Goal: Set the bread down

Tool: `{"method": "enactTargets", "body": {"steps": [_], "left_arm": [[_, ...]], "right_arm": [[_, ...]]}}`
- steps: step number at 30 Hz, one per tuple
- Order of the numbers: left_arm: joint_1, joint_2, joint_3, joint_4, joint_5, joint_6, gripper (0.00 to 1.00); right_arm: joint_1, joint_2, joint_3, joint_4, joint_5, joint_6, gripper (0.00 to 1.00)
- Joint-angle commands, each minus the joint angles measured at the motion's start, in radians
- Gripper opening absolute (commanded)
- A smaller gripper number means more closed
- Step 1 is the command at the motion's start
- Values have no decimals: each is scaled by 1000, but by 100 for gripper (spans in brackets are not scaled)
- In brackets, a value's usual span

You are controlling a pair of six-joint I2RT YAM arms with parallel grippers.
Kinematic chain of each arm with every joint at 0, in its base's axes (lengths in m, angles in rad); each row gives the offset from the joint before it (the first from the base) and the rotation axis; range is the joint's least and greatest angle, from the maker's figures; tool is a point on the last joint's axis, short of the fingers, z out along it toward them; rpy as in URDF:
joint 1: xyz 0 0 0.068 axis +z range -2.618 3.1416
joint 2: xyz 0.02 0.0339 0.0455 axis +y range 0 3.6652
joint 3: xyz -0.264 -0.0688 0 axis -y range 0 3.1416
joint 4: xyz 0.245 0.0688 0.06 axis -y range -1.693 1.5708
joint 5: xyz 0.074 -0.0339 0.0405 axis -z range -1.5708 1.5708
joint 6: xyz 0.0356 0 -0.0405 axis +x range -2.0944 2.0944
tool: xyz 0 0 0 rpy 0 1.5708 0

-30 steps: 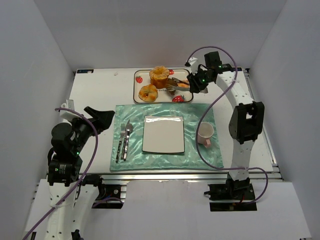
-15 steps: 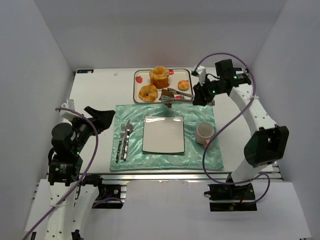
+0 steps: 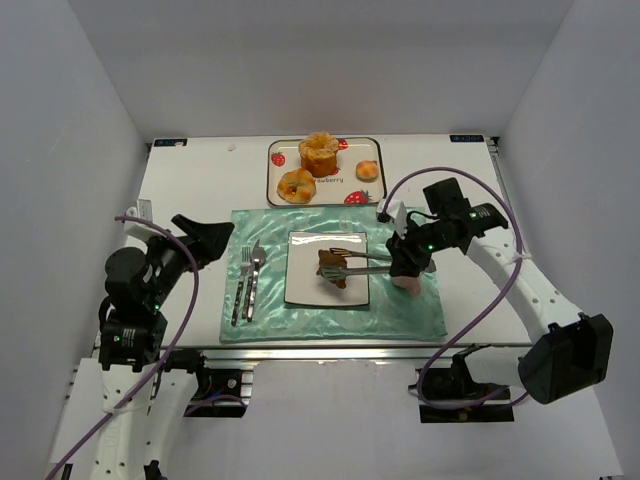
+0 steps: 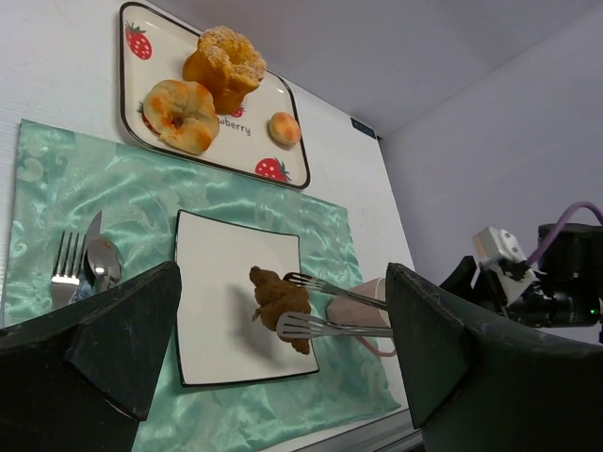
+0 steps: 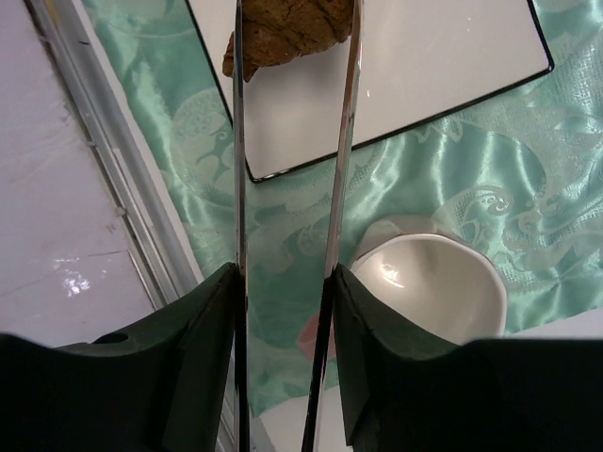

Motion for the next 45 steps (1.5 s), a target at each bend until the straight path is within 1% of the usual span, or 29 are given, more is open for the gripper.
{"method": "enactTargets", "body": {"steps": [1,3,6,7,10,15,21,22,36,45], "left_arm": [[-5,-21,-11,4,22,-10,98],[-5,-33,-10,-4,19,-13,98],[-5,-55,-4,-30,6,-13,98],[-5,-61,1,-43,2,-13,98],[-5,-82,5,-74,-13,-16,98],[-5,-110,-1,-91,-25,-28,98],[-5,-110,-13,-73,-22,-39,98],[-5,-108,-15,-68,-22,-40,98],[-5,-88,-15,-51,-11,-31,98],[-5,-90,-27,-48,-8,-31,98]], "right_arm": [[1,14,-13,97,44,18,23],[1,29,-5,116,68,24,24],[4,63,9,137,85,27,27],[7,75,17,139,90,24,31],[19,91,24,151,108,21,38],[37,92,17,151,110,17,48],[42,86,18,142,102,10,53],[42,83,18,139,102,9,55],[42,68,55,122,88,0,56],[28,39,208,119,51,44,55]]}}
